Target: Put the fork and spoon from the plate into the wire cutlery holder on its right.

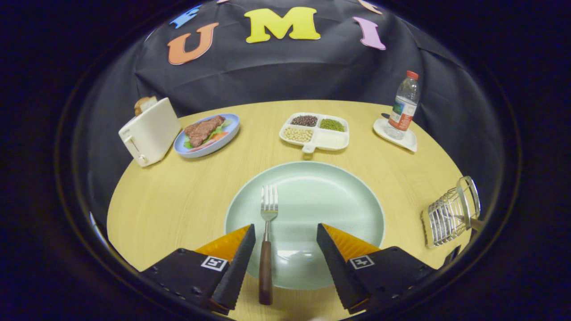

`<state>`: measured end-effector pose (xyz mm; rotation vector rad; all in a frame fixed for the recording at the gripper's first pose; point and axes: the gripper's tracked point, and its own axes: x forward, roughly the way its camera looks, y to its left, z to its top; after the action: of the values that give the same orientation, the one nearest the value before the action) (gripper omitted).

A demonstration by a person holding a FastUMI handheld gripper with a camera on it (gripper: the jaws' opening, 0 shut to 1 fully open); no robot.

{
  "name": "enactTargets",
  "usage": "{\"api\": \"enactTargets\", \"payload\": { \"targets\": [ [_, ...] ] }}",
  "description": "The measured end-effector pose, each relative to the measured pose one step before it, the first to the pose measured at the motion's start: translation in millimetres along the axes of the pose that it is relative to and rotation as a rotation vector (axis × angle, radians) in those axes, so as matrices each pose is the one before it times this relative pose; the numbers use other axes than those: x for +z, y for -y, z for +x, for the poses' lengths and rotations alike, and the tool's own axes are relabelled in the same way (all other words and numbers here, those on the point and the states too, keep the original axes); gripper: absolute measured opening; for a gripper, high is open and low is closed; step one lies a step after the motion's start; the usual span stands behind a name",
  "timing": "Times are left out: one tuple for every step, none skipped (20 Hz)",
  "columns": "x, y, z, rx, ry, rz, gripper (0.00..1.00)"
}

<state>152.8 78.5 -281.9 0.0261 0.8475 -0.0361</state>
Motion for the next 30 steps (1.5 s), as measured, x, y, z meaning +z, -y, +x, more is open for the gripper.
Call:
{"api": "enactTargets", "payload": {
  "targets": [
    [-1.19, -1.51, 3.13, 0.00016, -0.01403, -0.00488, 0.82],
    [-1.3, -3.43, 2.75, 0.00529, -0.01094, -0.00452, 0.75],
    [-1.32, -2.88, 2.22, 0.00601, -0.01041, -0.0032, 0.69],
    [-2.3, -0.49, 2.06, 0.00108, -0.01744, -0.00024, 0.62],
    [-3.75, -0.81, 1.42, 0.00245, -0.01448, 0.00307, 0.55],
    [-0.5, 0.41, 0.93, -0.00073, -0.00681, 0.00368, 0.49],
    [-0.16, -0.64, 0.79, 0.00426, -0.00106, 0.00897, 0.39],
    [-2.13, 0.55, 0.61, -0.00212, -0.01018, 0.005, 0.29],
    [-0.36, -0.77, -0.87, 0.00462, -0.0016, 0.00238, 0.22],
    [0.84, -1.01, -0.88, 0.00373, 0.00091, -0.00364, 0.2],
    [-2.38, -0.35, 2.51, 0.00423, -0.00512, -0.00372, 0.21],
    [-0.68, -0.7, -2.87, 0.00044, -0.0076, -0.00835, 0.09],
    [1.47, -1.1, -0.54, 0.00551, 0.00054, -0.00064, 0.09],
    [-0.66, 3.1, -2.48, -0.00948, 0.00031, -0.00243, 0.04],
    [0.89, 0.28, -6.98, 0.00385, 0.00551, 0.00212, 0.04],
    [3.17, -0.95, -3.6, 0.01131, 0.01864, 0.00281, 0.01],
    [4.3, -0.24, -6.47, 0.00863, 0.02141, -0.00387, 0.01],
    [2.89, 2.04, -9.42, 0.00227, 0.01917, -0.00205, 0.01],
    [3.85, 2.24, -9.82, 0.00224, 0.01735, -0.00077, 0.01],
    [4.18, 1.43, -10.5, 0.0057, 0.01903, 0.00202, 0.01],
    [4.29, 2.8, -10.4, 0.00269, 0.01816, -0.0025, 0.01],
    [3.26, 3.61, -9.91, 0.00315, 0.01647, 0.0007, 0.01],
    [3.18, 3.63, -10.35, 0.00408, 0.01508, 0.00053, 0.01],
    [2.76, 4.49, -10.61, 0.00236, 0.01615, 0.00156, 0.01],
    [3.34, 4.89, -9.92, 0.00187, 0.01775, 0.00289, 0.01],
    [1.79, 5.6, -9.28, 0.00112, 0.01515, 0.0043, 0.0],
    [1.97, 6.68, -9.29, -0.00089, 0.01226, 0.00488, 0.0],
    [1.38, 7.62, -8.38, -0.00092, 0.01001, 0.00604, 0.0],
    [1.1, 7.49, -8.76, -0.00117, 0.00859, 0.00329, 0.0],
    [1.28, 6.47, -7.48, 0.00178, 0.01151, 0.00136, 0.01]
  ]
}}
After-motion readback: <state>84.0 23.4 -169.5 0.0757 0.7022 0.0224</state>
